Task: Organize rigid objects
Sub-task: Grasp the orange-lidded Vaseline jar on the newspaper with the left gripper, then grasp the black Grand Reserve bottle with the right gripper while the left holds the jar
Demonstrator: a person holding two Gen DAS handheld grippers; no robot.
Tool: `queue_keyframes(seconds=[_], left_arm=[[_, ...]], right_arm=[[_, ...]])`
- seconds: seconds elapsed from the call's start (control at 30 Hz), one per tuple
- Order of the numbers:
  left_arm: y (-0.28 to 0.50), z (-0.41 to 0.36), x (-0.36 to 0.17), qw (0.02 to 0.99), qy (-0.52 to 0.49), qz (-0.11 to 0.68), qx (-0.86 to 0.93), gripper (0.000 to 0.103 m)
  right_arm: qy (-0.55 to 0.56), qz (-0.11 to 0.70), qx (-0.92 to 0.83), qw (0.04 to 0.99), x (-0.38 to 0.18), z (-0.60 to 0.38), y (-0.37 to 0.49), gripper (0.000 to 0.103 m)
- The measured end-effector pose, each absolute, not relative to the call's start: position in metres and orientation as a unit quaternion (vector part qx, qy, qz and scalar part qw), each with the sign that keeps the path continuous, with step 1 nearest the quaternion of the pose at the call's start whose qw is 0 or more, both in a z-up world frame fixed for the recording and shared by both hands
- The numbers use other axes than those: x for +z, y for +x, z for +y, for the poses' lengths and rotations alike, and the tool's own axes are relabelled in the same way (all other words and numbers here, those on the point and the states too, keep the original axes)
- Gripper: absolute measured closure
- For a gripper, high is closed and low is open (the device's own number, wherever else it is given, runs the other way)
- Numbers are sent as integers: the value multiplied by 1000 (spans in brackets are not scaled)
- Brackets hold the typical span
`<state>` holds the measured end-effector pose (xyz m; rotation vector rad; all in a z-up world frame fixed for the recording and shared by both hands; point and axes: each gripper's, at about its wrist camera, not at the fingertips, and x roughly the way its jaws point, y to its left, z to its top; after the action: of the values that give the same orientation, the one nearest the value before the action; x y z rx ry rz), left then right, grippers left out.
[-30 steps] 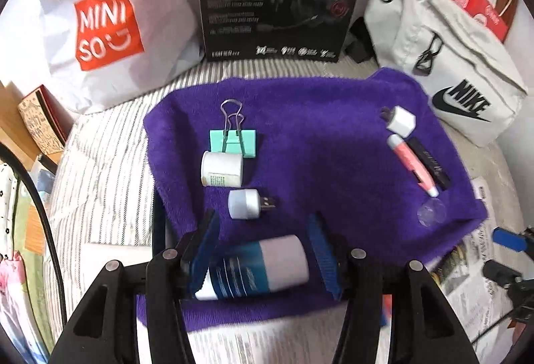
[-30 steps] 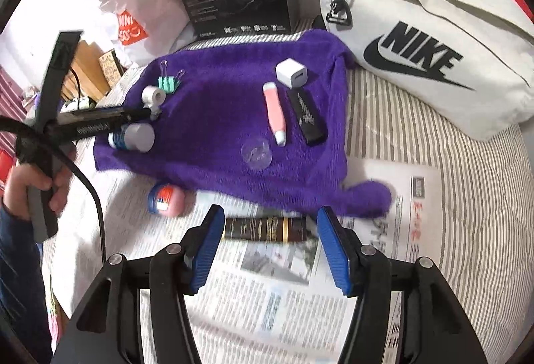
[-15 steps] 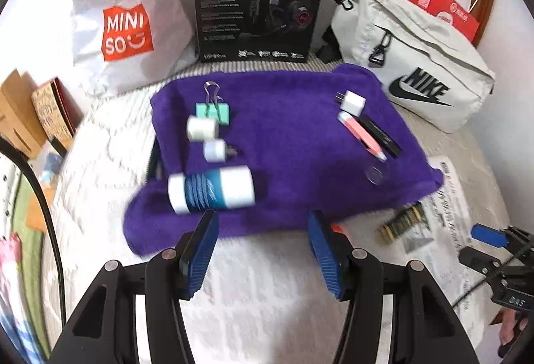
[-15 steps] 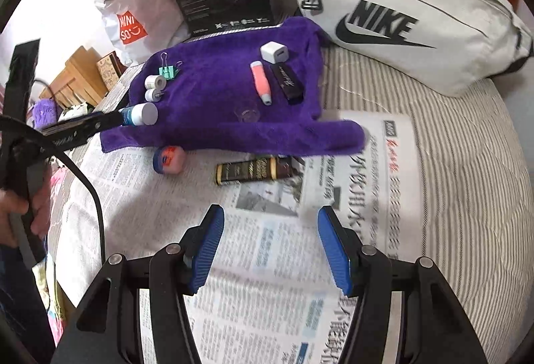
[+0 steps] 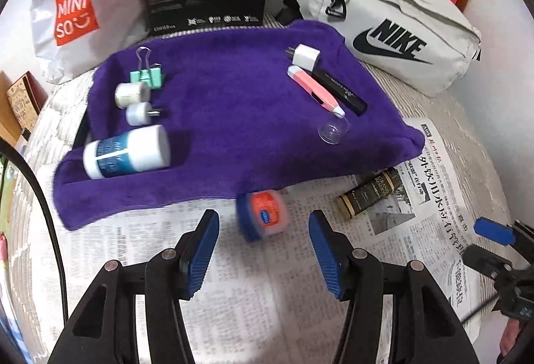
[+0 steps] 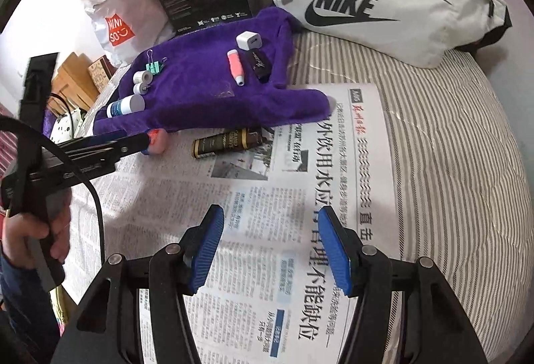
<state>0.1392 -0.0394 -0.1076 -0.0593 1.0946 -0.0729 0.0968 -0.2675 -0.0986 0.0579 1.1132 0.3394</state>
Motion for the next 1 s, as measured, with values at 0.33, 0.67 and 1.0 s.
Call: queue_keyframes(seconds=[0.33, 0.67, 1.0], left_arm=[[147, -41, -127, 848, -55, 526, -11, 52], [147, -32, -128, 850, -60, 523, -28, 66], [133, 9, -125, 848, -70, 525, -12, 66]], right_arm=[[35, 542, 155, 825, -113, -277, 97, 45], [20, 546, 166, 821, -118, -257, 105, 45], [-10, 526, 195, 828, -127, -217, 133, 44]])
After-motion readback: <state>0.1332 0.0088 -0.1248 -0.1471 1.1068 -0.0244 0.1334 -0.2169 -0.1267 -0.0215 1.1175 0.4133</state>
